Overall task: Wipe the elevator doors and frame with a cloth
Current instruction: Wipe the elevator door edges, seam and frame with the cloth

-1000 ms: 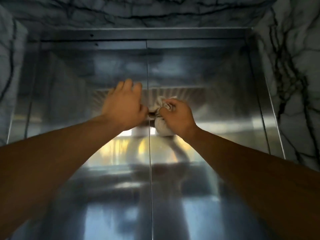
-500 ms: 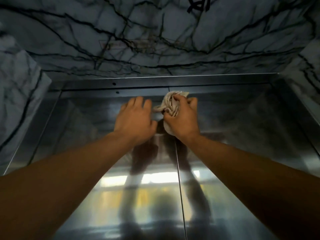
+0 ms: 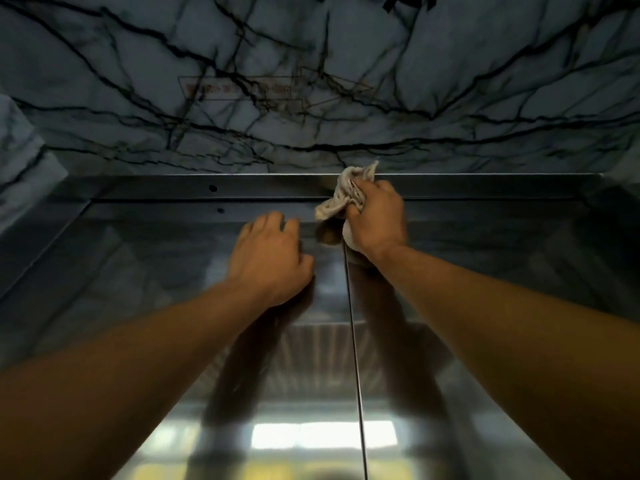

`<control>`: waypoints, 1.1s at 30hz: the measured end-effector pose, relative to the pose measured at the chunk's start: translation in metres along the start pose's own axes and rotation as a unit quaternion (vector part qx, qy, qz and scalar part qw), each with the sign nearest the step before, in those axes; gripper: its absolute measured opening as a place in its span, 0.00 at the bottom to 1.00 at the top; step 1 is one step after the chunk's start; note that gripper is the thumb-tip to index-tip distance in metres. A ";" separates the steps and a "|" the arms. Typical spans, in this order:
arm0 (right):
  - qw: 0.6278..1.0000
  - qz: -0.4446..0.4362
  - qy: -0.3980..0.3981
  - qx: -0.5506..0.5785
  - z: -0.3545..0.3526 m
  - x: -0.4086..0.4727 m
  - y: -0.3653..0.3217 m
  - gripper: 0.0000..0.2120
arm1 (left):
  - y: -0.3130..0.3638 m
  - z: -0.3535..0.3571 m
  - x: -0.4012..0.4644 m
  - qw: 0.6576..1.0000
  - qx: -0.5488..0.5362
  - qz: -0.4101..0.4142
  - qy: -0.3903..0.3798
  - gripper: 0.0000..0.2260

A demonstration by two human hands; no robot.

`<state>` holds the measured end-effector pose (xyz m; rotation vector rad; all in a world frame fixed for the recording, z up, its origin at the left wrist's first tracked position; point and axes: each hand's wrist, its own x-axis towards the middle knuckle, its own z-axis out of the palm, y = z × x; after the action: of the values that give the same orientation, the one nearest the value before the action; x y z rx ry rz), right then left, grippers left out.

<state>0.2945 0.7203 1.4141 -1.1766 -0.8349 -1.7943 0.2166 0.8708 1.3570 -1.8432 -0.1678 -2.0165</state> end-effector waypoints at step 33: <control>0.961 -0.045 -0.175 -0.208 -0.010 -0.020 -0.045 0.19 | 0.002 0.008 -0.033 0.997 -0.061 0.017 -0.051 0.29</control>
<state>0.2551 0.7370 1.3877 -1.7930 -0.7309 -1.9241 0.2263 0.8785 1.3252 -2.0107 -0.0427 -1.9498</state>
